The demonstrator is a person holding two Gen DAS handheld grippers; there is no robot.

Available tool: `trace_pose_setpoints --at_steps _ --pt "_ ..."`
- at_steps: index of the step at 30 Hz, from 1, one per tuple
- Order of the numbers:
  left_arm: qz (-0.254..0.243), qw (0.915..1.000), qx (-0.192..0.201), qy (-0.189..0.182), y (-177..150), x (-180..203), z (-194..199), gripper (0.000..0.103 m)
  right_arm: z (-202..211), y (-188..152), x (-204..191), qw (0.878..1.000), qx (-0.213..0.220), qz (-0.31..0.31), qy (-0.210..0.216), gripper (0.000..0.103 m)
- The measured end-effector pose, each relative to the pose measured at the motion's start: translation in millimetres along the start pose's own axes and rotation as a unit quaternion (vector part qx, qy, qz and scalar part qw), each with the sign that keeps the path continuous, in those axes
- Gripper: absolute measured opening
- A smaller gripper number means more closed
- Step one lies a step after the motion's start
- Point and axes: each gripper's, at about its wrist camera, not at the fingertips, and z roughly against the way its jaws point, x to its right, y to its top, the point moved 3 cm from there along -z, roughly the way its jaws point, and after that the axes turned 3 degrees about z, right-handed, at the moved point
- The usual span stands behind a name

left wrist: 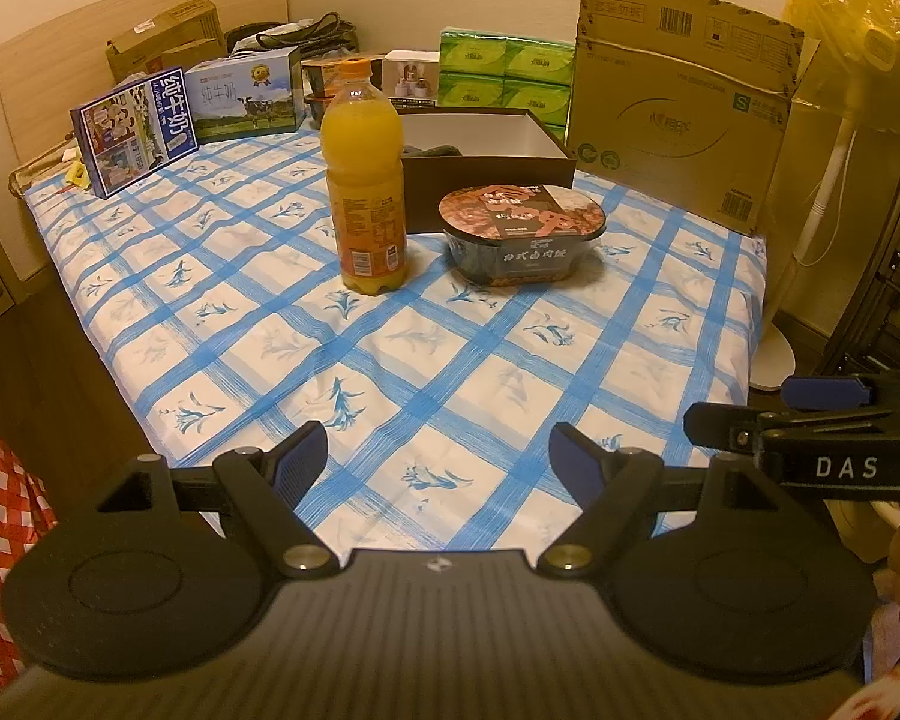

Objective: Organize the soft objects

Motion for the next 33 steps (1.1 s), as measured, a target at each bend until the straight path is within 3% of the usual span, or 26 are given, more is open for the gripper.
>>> trace_pose_setpoints --at_steps 33 --pt "-0.002 1.0000 -0.001 -0.004 1.3 1.7 -3.2 0.080 -1.2 0.2 1.6 1.000 0.000 -0.001 0.000 0.088"
